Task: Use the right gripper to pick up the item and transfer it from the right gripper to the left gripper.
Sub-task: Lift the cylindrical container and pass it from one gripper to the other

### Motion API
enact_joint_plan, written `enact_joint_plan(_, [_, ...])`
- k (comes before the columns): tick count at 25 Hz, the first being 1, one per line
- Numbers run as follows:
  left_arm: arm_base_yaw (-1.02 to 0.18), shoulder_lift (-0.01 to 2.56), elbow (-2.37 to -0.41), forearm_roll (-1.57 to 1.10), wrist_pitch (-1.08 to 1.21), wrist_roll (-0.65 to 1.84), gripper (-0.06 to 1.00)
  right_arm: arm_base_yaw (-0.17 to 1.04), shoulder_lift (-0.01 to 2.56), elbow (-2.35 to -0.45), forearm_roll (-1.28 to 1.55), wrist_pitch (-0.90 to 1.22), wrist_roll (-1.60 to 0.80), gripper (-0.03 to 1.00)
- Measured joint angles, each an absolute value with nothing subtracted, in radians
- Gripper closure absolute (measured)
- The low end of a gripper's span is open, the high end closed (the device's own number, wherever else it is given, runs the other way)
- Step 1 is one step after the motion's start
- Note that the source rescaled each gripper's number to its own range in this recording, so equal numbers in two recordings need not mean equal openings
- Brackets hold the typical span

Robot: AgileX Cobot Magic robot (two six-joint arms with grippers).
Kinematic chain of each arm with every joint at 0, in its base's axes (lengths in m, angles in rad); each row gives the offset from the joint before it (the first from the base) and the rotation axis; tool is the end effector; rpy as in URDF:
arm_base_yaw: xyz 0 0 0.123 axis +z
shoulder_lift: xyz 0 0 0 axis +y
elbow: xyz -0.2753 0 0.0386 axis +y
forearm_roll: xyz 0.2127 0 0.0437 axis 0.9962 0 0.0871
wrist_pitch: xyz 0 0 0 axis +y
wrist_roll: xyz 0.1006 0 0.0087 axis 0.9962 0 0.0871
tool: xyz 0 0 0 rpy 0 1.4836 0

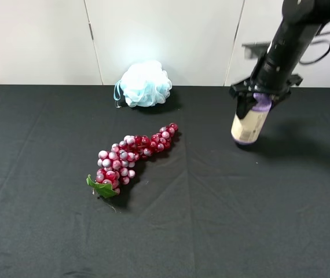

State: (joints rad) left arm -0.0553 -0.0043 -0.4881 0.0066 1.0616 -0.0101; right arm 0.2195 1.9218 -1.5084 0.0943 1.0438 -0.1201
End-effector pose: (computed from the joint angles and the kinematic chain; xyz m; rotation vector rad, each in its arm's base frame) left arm -0.0192 0.0016 0.2526 0.0461 2.0524 -0.0327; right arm 0.3529 0.0872 0.2242 -0.4402 2.9090 0.1416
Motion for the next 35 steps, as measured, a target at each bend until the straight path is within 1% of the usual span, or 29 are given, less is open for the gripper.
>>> enact_joint_plan(5, [-0.055, -0.004, -0.488, 0.007, 1.062, -0.010, 0.12, 0.220, 1.882, -1.628, 0.118, 1.185, -0.120, 0.96])
enact_joint_plan(12, [-0.055, -0.004, -0.488, 0.007, 1.062, -0.010, 0.12, 0.222, 1.808, -1.646, 0.183, 1.212, -0.120, 0.96])
enact_joint_plan(15, [-0.055, -0.004, -0.488, 0.007, 1.062, -0.010, 0.12, 0.244, 1.770, -1.646, 0.189, 1.213, -0.120, 0.96])
enact_joint_plan(21, [-0.055, -0.004, -0.488, 0.007, 1.062, -0.010, 0.12, 0.340, 1.702, -1.646, 0.192, 1.215, -0.121, 0.96])
enact_joint_plan(30, [-0.055, -0.004, -0.488, 0.007, 1.062, -0.010, 0.12, 0.536, 1.644, -1.646, 0.195, 1.218, -0.121, 0.96])
enact_joint_plan(35, [-0.055, -0.004, -0.488, 0.007, 1.062, -0.010, 0.12, 0.646, 1.643, -1.646, 0.200, 1.222, -0.175, 0.96])
